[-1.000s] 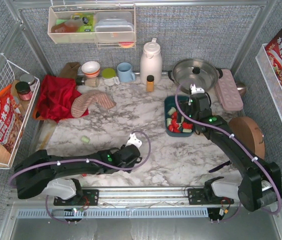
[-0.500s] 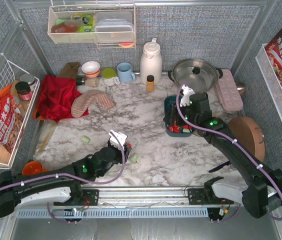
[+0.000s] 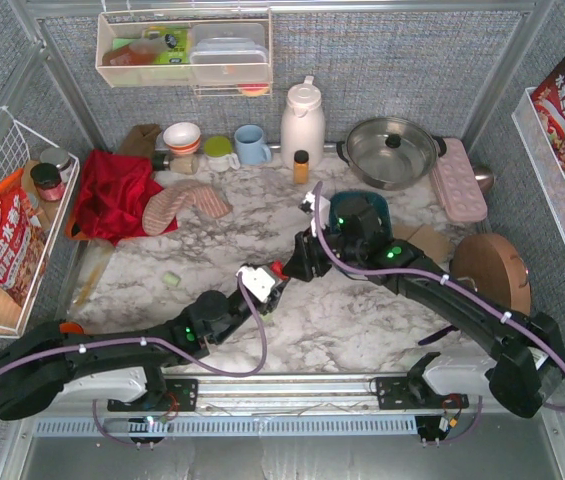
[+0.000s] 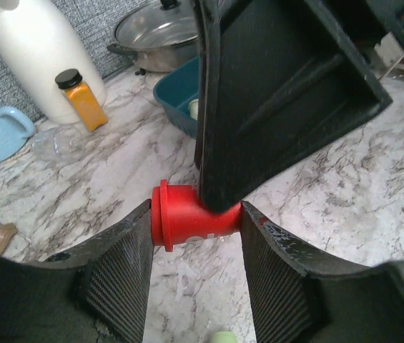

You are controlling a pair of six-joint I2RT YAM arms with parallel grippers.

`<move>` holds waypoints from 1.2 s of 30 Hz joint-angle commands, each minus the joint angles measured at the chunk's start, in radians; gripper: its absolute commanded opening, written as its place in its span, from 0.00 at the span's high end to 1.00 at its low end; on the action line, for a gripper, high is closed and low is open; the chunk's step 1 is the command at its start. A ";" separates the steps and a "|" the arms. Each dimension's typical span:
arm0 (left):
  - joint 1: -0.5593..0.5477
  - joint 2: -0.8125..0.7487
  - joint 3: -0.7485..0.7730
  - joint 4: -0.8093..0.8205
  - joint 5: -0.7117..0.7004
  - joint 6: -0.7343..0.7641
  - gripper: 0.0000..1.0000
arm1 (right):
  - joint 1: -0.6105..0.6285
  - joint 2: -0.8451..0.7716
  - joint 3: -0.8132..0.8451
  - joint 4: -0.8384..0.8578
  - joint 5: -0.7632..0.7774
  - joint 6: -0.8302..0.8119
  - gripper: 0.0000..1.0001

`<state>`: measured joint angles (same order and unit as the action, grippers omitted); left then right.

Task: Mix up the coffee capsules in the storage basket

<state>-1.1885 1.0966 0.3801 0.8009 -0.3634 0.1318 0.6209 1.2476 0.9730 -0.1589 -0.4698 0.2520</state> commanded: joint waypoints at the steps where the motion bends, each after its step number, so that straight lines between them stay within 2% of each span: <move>1: 0.003 0.010 0.007 0.114 0.051 0.034 0.43 | 0.022 0.002 -0.006 0.039 -0.020 -0.026 0.51; 10: 0.003 0.020 0.005 0.139 0.055 0.022 0.43 | 0.040 0.021 -0.008 0.027 -0.021 -0.030 0.57; 12: 0.003 0.023 0.006 0.142 0.056 0.023 0.43 | 0.042 0.024 -0.008 0.027 -0.022 -0.028 0.61; 14: 0.003 0.027 0.009 0.144 0.055 0.020 0.42 | 0.043 0.025 -0.008 0.025 -0.016 -0.025 0.69; 18: 0.001 0.030 0.013 0.136 0.006 0.005 0.23 | 0.043 0.014 -0.007 0.007 0.042 -0.022 0.84; 22: 0.002 0.016 0.008 0.109 -0.044 -0.021 0.03 | 0.042 -0.013 -0.014 -0.010 0.131 -0.022 0.92; 23: 0.002 0.011 0.007 0.097 -0.053 -0.029 0.01 | 0.042 -0.021 -0.017 -0.012 0.151 -0.022 0.94; 28: 0.002 -0.011 -0.006 0.071 -0.104 -0.057 0.01 | 0.036 -0.068 -0.022 -0.055 0.312 -0.042 0.97; 36: 0.003 -0.028 -0.014 0.014 -0.245 -0.116 0.01 | 0.022 -0.160 -0.092 -0.083 0.718 -0.081 1.00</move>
<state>-1.1877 1.0748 0.3656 0.8433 -0.5045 0.0704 0.6472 1.1126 0.9119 -0.2314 -0.0074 0.2012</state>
